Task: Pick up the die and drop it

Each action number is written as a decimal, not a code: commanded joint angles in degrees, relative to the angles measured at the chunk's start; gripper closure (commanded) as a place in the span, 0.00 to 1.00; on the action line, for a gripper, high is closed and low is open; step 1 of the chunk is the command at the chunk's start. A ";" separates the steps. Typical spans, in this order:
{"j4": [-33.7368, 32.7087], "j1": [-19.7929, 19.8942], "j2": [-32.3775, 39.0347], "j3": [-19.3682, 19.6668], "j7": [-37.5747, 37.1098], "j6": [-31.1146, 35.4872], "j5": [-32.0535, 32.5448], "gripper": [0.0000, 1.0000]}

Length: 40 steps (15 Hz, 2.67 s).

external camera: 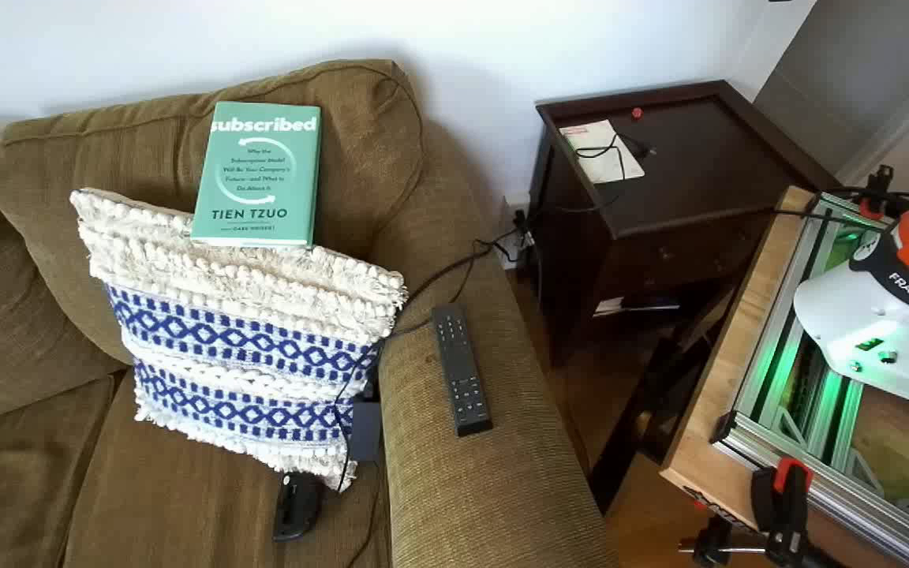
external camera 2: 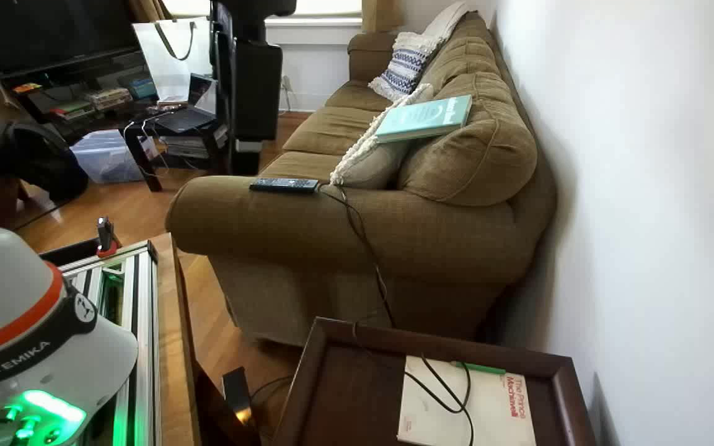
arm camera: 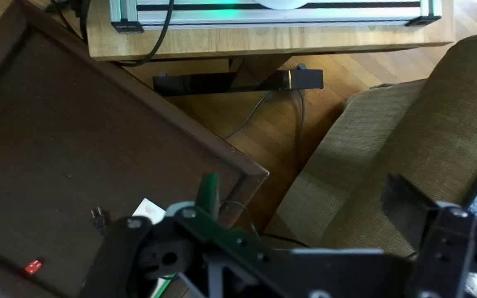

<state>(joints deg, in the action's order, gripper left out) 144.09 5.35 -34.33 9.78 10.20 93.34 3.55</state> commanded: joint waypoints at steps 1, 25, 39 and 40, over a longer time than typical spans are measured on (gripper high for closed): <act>-0.14 0.25 0.06 -0.21 0.12 -0.16 -0.10 0.00; -18.81 -3.90 48.41 -8.34 4.18 9.72 35.87 0.00; -20.54 -1.37 62.01 -5.75 -2.34 12.07 50.51 0.00; -20.69 -1.38 62.01 -5.75 -2.34 12.07 50.51 0.00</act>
<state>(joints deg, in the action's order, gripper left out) 123.52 3.20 27.66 4.86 7.98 105.74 53.83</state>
